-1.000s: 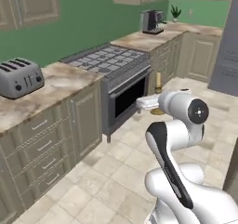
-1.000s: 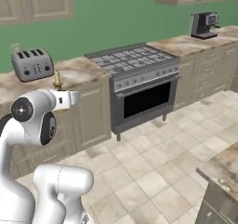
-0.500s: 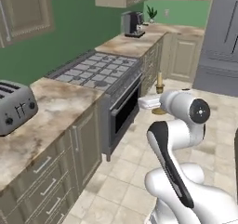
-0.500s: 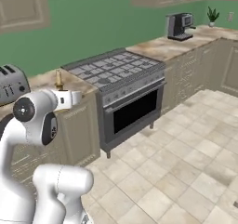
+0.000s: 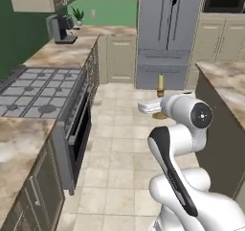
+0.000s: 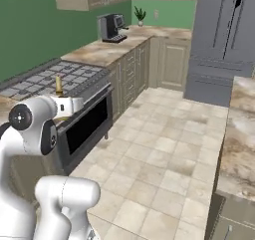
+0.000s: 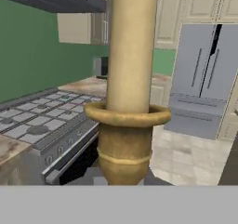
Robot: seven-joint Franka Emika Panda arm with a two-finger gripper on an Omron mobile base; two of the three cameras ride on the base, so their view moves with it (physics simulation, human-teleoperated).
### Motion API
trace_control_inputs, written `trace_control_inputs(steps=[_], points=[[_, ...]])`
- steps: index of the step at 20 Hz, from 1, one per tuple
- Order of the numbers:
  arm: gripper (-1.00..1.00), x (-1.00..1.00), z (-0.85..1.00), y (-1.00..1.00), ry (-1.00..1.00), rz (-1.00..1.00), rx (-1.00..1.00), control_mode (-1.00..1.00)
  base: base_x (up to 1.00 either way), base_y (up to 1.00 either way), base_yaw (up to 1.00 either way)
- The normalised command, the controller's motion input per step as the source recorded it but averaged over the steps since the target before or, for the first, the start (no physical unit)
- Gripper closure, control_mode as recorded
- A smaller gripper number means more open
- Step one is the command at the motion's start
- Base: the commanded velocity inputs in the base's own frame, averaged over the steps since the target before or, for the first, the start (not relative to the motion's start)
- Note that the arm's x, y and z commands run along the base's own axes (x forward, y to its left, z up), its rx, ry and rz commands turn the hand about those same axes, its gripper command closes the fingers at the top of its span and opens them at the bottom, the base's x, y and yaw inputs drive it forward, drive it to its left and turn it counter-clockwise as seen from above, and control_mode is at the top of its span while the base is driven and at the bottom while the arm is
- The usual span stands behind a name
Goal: Pick the jar and candle from the dining table and place them in the open cabinet. Close the cabinet after placing the objects.
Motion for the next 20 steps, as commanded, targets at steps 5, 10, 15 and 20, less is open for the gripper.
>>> trace_control_inputs(steps=[5,10,15,20], points=[[1.0,0.0,0.0,0.0,0.0,0.0,0.0,1.0,0.61,0.15,-0.57],[1.0,0.0,0.0,0.0,0.0,0.0,0.0,1.0,0.62,0.37,-0.38],[1.0,0.0,0.0,0.0,0.0,0.0,0.0,1.0,0.57,0.28,-0.24],[1.0,0.0,0.0,0.0,0.0,0.0,0.0,1.0,0.65,0.22,-0.19]])
